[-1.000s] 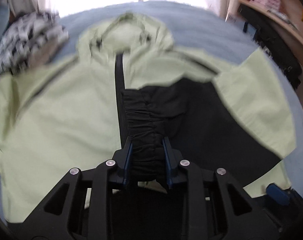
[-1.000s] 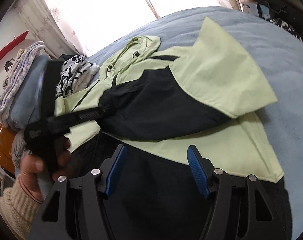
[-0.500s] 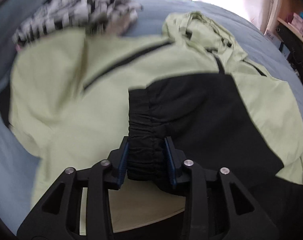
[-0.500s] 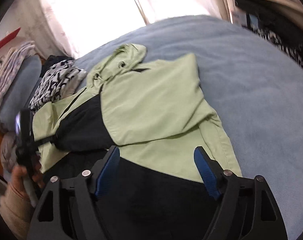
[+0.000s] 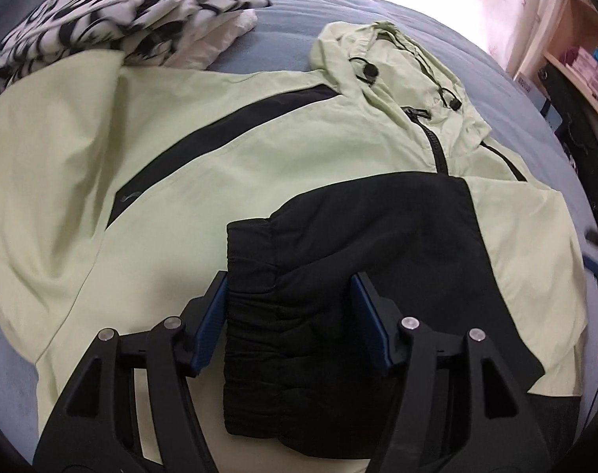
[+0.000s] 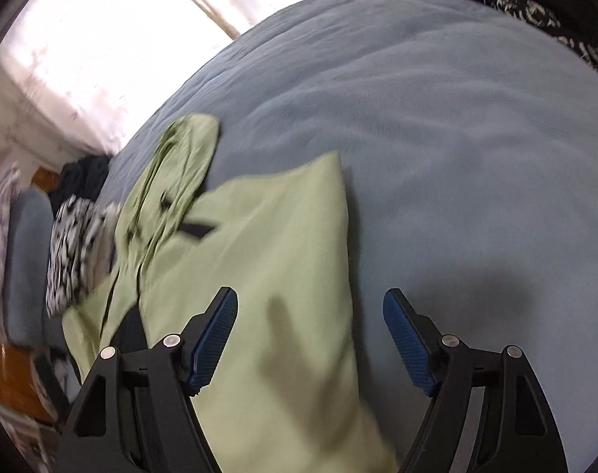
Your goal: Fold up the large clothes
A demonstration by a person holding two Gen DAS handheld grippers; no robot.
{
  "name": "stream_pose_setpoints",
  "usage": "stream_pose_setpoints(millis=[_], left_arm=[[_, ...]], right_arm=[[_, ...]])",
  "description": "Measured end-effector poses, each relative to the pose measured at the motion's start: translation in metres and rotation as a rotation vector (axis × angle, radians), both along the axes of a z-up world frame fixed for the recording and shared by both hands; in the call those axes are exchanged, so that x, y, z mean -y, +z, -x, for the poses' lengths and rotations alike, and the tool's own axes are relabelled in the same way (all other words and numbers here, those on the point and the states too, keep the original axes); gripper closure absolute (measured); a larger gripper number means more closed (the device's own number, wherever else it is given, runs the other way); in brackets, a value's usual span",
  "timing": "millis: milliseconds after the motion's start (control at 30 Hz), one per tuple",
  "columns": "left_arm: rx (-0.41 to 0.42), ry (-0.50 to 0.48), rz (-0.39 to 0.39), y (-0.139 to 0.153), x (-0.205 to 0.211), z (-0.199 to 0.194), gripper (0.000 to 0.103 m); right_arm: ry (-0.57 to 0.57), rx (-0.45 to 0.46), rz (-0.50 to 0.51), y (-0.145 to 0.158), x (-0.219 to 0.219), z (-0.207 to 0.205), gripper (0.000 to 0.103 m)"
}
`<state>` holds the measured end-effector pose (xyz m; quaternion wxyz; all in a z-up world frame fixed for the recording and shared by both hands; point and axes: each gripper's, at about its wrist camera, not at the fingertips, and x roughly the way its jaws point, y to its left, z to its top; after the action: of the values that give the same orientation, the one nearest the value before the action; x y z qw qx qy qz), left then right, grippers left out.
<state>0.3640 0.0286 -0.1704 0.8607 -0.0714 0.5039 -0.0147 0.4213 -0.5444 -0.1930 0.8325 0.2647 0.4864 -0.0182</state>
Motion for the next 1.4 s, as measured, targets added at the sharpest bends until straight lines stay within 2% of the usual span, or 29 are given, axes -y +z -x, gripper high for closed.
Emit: stream_pose_setpoints(millis=[33,100,167,233,267,333,367,433,500,567,633,700,833,867,933,967,1000,1033,1067,1100,1133,1200,1233,1267,1333,1400], left_arm=[[0.009,-0.015,-0.011,0.000,0.006,-0.003,0.054],[0.017,-0.039,-0.030,0.001,0.015,-0.009,0.067],[0.042,-0.046,-0.046,0.006,0.024,-0.015,0.074],[0.078,-0.045,-0.057,0.012,0.029,-0.019,0.076],[0.100,-0.042,-0.068,0.015,0.031,-0.021,0.076],[0.131,-0.049,-0.096,0.016,0.033,-0.025,0.076],[0.117,-0.052,-0.108,0.010,0.034,-0.028,0.076],[0.087,-0.049,-0.111,-0.001,0.033,-0.033,0.073],[0.080,-0.046,-0.100,-0.004,0.030,-0.032,0.069],[0.057,-0.053,-0.053,0.003,0.021,-0.028,0.067],[0.047,-0.054,-0.018,0.008,0.012,-0.022,0.060],[0.059,-0.038,-0.014,0.012,0.004,-0.013,0.054],[0.035,-0.048,-0.007,0.009,-0.006,0.006,0.053],[0.025,-0.056,-0.022,0.005,-0.003,0.009,0.053],[0.036,-0.049,-0.066,-0.001,0.004,0.013,0.060],[0.039,-0.056,-0.069,-0.002,0.008,0.014,0.077],[0.038,-0.070,-0.065,-0.001,0.014,0.015,0.080],[0.047,-0.059,-0.115,0.003,0.021,0.017,0.080],[0.065,-0.062,-0.153,0.004,0.026,0.020,0.080],[0.075,-0.065,-0.174,0.002,0.030,0.022,0.080],[0.072,-0.070,-0.189,-0.002,0.033,0.023,0.079],[0.084,-0.075,-0.219,-0.003,0.036,0.025,0.079],[0.085,-0.075,-0.228,0.001,0.037,0.026,0.079],[0.081,-0.075,-0.226,0.004,0.036,0.026,0.079],[0.100,-0.083,-0.212,0.017,0.033,0.032,0.079],[0.146,-0.102,-0.186,0.036,0.029,0.044,0.079]], right_arm=[[-0.006,-0.021,-0.009,-0.009,0.005,-0.016,0.031],[-0.004,-0.059,-0.034,-0.024,0.011,-0.037,0.047],[0.014,-0.067,0.025,-0.028,0.011,-0.050,0.092],[0.023,0.000,0.109,-0.014,0.011,-0.053,0.099],[0.010,0.037,0.132,-0.009,0.015,-0.053,0.100],[-0.008,0.015,0.122,-0.019,0.021,-0.052,0.100],[-0.005,-0.022,0.113,-0.028,0.023,-0.055,0.100],[0.001,-0.028,0.095,-0.028,0.024,-0.052,0.099],[0.017,-0.040,0.053,-0.020,0.026,-0.046,0.088],[0.041,-0.027,-0.007,-0.010,0.026,-0.029,0.049],[0.070,-0.009,0.017,0.000,0.021,-0.004,0.034],[0.126,-0.006,0.035,0.002,0.010,0.024,0.034],[0.206,-0.011,0.054,-0.010,-0.008,0.062,0.036],[0.215,-0.008,0.112,-0.013,-0.015,0.064,0.048],[0.241,-0.018,0.184,-0.021,-0.026,0.066,0.073],[0.233,-0.012,0.188,-0.018,-0.028,0.066,0.082],[0.223,-0.002,0.176,-0.015,-0.028,0.070,0.088],[0.207,0.029,0.185,-0.006,-0.027,0.074,0.089],[0.203,0.048,0.209,-0.006,-0.023,0.080,0.089],[0.206,0.012,0.235,-0.013,-0.022,0.080,0.089],[0.202,-0.023,0.223,-0.021,-0.019,0.081,0.089],[0.178,-0.032,0.205,-0.016,-0.015,0.085,0.087],[0.166,-0.047,0.218,-0.009,-0.015,0.086,0.080],[0.155,-0.053,0.230,-0.004,-0.013,0.087,0.068],[0.136,-0.026,0.265,0.014,-0.015,0.095,0.054],[0.144,-0.008,0.310,0.029,-0.020,0.102,0.053]])
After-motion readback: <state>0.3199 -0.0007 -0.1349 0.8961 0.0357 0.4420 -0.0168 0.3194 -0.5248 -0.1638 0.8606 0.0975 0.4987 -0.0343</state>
